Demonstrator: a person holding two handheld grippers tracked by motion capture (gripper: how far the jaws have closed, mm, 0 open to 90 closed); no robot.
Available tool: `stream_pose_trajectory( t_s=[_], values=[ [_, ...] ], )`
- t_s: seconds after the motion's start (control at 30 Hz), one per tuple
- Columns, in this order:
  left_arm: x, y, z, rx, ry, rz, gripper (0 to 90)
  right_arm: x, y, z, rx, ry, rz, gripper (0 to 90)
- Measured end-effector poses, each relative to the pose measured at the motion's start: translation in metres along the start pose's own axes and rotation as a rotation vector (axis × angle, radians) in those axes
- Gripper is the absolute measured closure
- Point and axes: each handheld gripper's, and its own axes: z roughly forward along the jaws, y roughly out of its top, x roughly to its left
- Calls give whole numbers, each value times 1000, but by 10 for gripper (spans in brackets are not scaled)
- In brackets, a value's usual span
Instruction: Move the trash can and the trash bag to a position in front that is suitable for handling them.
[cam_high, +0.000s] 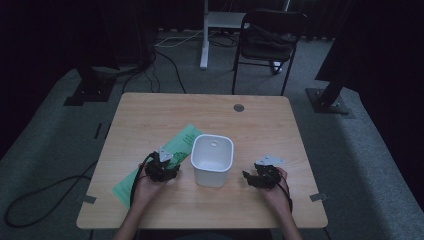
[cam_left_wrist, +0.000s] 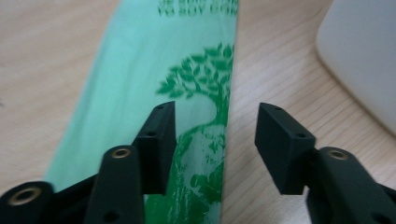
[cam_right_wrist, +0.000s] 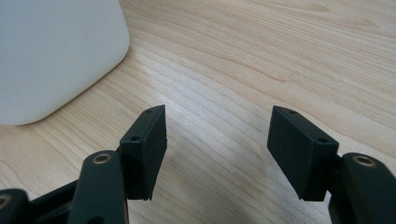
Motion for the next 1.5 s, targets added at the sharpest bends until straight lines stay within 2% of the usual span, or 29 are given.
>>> stream_pose_trajectory(
  t_s=[0.07,0.23,0.37,0.4,0.53,0.6,0.77,0.97,1.0,1.03,1.1,1.13,1.23,1.27,1.33,1.37,1.4,1.5],
  values=[
    [3,-2,4,-12,-23,-31,549,-2,-1,1,1,0,5,371],
    [8,0,6,-19,-24,-62,589,-3,-5,5,15,4,12,371],
    [11,2,7,-18,-34,-55,733,-3,-6,5,14,6,15,370],
    [12,3,8,-16,-36,-52,733,-4,-6,5,13,6,20,371],
    [14,7,13,-20,-56,-58,881,-7,-7,4,4,10,40,371],
    [12,8,14,-23,-58,-55,895,-7,-7,4,2,9,40,371],
    [-2,18,21,-27,-85,-37,889,-6,-7,4,0,9,41,370],
    [-10,23,26,-24,-99,-16,873,-6,-8,4,-3,9,38,370],
    [-10,23,26,-24,-99,-16,833,-6,-8,4,-3,9,38,370],
    [-11,22,24,-30,-94,-18,757,-7,-8,4,-4,13,41,369],
    [-10,22,18,-40,-78,-20,691,-7,-9,4,-6,18,43,363],
    [-9,22,14,-49,-73,-23,691,-7,-9,4,-6,18,43,363],
    [-2,21,-1,-75,-53,-34,561,-7,-9,4,-10,16,43,357],
    [4,17,-8,-79,-29,-46,546,-6,-9,4,-11,14,41,356],
    [12,10,-13,-73,2,-49,529,-6,-10,4,-11,12,35,354],
    [12,10,-13,-73,2,-49,517,-6,-10,4,-11,12,35,354],
    [16,6,-14,-69,14,-60,516,-6,-10,4,-13,12,35,353],
    [30,-7,-14,-68,29,-129,515,-6,-10,4,-14,11,37,348]
  ],
)
